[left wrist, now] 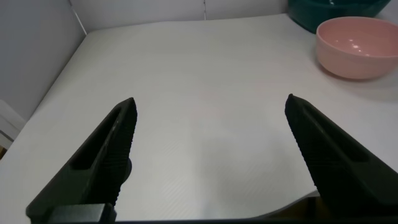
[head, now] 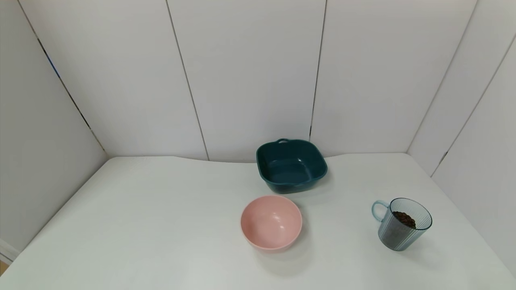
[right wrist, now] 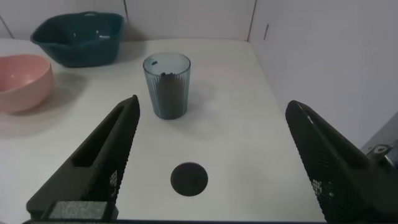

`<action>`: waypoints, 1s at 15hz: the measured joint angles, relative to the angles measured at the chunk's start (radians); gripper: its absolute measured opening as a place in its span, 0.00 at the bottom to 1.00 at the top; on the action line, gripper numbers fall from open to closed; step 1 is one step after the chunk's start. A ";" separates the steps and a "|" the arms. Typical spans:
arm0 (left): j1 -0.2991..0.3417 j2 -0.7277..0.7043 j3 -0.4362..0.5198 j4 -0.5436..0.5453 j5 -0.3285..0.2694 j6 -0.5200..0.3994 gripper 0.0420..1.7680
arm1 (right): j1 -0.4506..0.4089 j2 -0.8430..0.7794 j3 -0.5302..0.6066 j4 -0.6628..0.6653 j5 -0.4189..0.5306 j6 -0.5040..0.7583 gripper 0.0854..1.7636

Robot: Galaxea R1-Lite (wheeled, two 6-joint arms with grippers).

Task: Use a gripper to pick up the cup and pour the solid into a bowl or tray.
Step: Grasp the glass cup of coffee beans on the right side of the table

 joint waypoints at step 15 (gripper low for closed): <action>0.000 0.000 0.000 0.000 0.000 0.000 0.97 | 0.103 0.605 -0.136 -0.018 0.029 -0.053 0.97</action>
